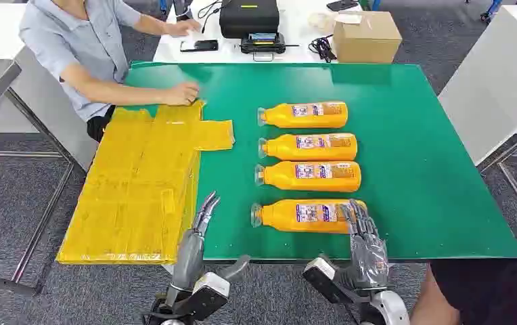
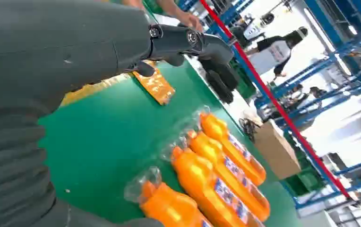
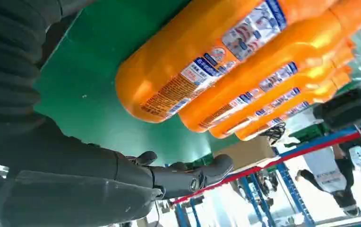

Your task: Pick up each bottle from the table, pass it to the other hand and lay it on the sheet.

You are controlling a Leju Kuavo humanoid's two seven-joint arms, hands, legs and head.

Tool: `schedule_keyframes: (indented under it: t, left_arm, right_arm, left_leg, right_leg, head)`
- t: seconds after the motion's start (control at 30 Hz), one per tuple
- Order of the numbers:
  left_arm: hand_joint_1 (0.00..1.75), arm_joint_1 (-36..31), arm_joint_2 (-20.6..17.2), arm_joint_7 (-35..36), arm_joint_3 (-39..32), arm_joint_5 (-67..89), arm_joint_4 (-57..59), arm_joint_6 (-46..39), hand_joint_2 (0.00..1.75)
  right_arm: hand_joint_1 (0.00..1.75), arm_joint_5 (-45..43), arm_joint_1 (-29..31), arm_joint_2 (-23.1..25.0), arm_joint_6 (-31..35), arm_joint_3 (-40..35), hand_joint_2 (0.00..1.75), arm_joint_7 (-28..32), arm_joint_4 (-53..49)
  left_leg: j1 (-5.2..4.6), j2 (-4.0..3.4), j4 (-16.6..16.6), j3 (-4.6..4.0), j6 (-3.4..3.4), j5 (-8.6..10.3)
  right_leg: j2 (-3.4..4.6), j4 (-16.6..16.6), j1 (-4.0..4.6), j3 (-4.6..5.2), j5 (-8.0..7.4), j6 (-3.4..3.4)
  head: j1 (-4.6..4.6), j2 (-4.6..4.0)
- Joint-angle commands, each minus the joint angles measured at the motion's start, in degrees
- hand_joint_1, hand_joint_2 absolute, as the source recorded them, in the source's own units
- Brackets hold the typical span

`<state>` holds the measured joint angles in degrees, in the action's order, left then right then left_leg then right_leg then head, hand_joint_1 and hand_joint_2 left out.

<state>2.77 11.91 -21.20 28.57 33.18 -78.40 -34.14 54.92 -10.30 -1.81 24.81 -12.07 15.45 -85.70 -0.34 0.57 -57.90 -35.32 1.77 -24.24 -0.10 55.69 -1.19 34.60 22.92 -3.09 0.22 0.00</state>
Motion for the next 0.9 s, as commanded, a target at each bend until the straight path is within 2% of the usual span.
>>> schedule_keyframes:
  t: [0.03,0.2,0.53,0.73,0.9]
  left_arm:
    - [0.0,-2.0,0.0,-0.5,0.9,-1.2,3.0,0.5,1.75]
    - [0.0,-2.4,-0.1,-0.2,0.9,-1.4,2.7,1.2,1.75]
    - [0.0,-2.4,-0.2,-0.2,1.4,-2.0,2.7,2.6,1.75]
    - [0.0,-2.6,-0.4,0.4,3.1,-2.7,3.0,5.5,1.75]
    - [0.0,-2.6,-0.4,0.8,3.3,-2.7,2.8,6.0,1.75]
  right_arm:
    - [0.0,4.7,5.4,-1.2,-0.5,-3.0,1.75,-3.3,8.1]
    - [0.0,7.0,7.6,-1.1,-0.4,-4.0,1.75,-5.2,10.6]
    - [0.0,8.0,8.1,-1.8,-1.0,-4.0,1.75,-6.2,10.4]
    - [0.0,10.0,10.3,-4.6,-7.4,-3.9,1.75,-9.1,11.3]
    - [0.0,10.7,10.6,-5.2,-9.3,-4.4,1.75,-9.9,11.4]
  left_leg:
    - [0.1,-0.14,0.1,0.38,-0.13,-0.14]
    - [0.09,-0.13,0.1,0.29,-0.11,-0.09]
    - [0.06,-0.07,0.0,0.22,-0.08,-0.07]
    - [0.07,-0.13,0.0,0.3,-0.1,-0.1]
    - [0.04,-0.07,0.0,0.14,-0.06,-0.03]
  right_leg:
    - [0.09,-0.1,0.11,-0.38,0.08,0.17]
    - [0.09,-0.1,0.1,-0.28,0.04,0.13]
    - [0.03,-0.1,0.07,-0.22,0.04,0.1]
    - [0.08,-0.1,0.08,-0.3,0.05,0.13]
    - [0.04,-0.1,0.04,-0.13,0.01,0.07]
  head:
    - [0.02,0.0]
    - [0.02,0.0]
    - [0.02,0.0]
    - [0.02,0.0]
    - [0.0,0.0]
